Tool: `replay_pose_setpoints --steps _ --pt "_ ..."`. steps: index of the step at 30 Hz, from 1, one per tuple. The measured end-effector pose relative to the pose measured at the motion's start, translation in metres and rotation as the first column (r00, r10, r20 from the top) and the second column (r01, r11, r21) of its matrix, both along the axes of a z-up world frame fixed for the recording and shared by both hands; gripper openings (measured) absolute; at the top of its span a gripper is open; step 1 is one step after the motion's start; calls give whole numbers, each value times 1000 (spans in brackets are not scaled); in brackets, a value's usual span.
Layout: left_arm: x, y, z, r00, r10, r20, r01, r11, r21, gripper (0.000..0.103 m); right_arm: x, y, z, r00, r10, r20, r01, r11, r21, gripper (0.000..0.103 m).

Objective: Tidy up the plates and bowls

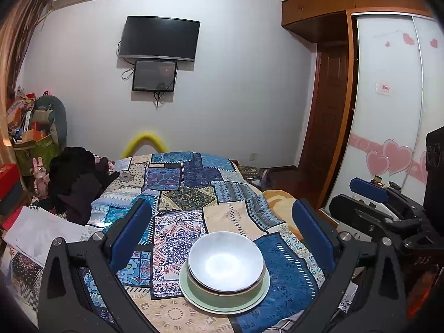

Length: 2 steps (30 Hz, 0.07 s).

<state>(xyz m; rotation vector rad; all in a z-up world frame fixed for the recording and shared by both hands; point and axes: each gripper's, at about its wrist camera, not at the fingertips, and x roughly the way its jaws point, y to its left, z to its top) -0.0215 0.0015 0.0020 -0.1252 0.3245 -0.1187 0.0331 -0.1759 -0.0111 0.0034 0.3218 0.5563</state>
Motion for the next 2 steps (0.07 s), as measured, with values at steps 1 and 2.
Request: replay_pose_setpoints --steps 1,2 --pt "0 0 0 1000 0 3 0 1000 1 103 0 0 0 1000 0 0 0 1000 -1 103" --pt "0 -1 0 1000 1 7 -1 1000 5 103 0 0 0 1000 0 0 0 1000 -1 103"
